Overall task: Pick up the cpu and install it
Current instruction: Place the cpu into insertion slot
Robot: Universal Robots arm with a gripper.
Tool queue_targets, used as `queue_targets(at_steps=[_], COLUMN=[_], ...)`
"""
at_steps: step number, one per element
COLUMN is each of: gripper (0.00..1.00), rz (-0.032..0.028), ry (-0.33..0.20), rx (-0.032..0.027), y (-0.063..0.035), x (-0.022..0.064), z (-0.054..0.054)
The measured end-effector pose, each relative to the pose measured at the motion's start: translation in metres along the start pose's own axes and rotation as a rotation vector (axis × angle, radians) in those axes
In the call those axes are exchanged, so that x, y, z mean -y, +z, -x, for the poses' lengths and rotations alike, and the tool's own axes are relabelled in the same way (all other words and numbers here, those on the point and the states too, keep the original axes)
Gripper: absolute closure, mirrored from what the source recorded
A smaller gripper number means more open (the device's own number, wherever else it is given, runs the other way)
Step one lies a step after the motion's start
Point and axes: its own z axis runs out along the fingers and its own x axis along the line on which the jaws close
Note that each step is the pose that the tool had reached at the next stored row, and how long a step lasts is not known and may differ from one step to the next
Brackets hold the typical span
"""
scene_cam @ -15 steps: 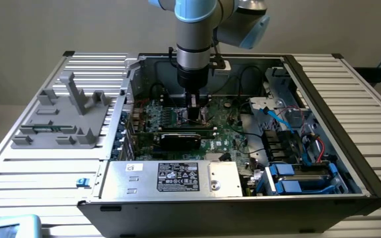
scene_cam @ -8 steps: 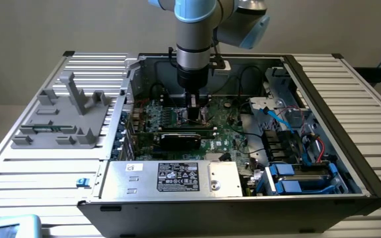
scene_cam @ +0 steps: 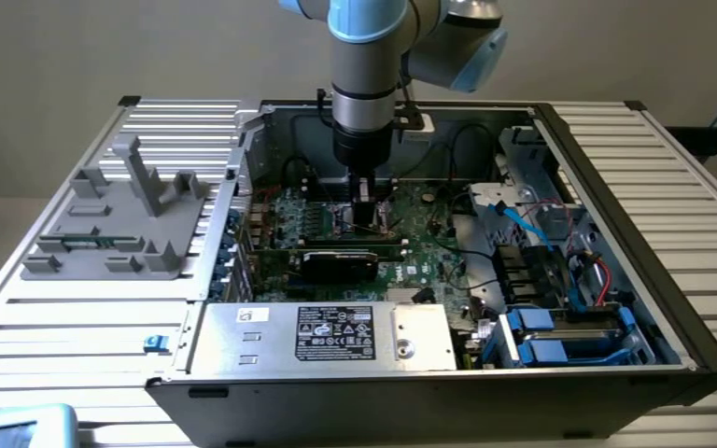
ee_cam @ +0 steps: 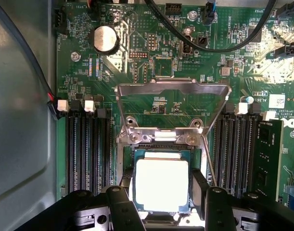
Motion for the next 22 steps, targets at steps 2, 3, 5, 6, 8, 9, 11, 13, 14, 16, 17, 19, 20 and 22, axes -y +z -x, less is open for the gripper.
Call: queue_targets(at_steps=[2, 3, 5, 6, 8, 9, 11, 13, 14, 16, 17, 19, 20, 22], gripper=[0.44, 0.44, 0.44, 0.44, 0.44, 0.44, 0.44, 0.44, 0.44, 0.44, 0.44, 0.44, 0.44, 0.44], rz=[0.0002, 0.0003, 0.0006, 0.0008, 0.0017, 0.0019, 0.0033, 0.0037, 0.0038, 0.0038, 0.0038, 0.0037, 0.0037, 0.0037], ry=[0.000, 0.000, 0.000, 0.001, 0.003, 0.004, 0.008, 0.010, 0.010, 0.011, 0.011, 0.011, 0.011, 0.011], rx=[0.0002, 0.0001, 0.0003, 0.0002, 0.0003, 0.0003, 0.0003, 0.0004, 0.0003, 0.0004, 0.0003, 0.0004, 0.0004, 0.0004], y=[0.0000, 0.0000, -0.0001, -0.0001, 0.0000, -0.0001, 0.0000, -0.0001, 0.0000, -0.0001, -0.0001, -0.0001, -0.0001, -0.0001], x=[0.0000, 0.0000, 0.0001, 0.0001, 0.0003, 0.0004, 0.0008, 0.0009, 0.0009, 0.0009, 0.0009, 0.0009, 0.0009, 0.0009], z=[0.0001, 0.0001, 0.0002, 0.0002, 0.0002, 0.0002, 0.0002, 0.0002, 0.0002, 0.0002, 0.0002, 0.0002, 0.0002, 0.0002])
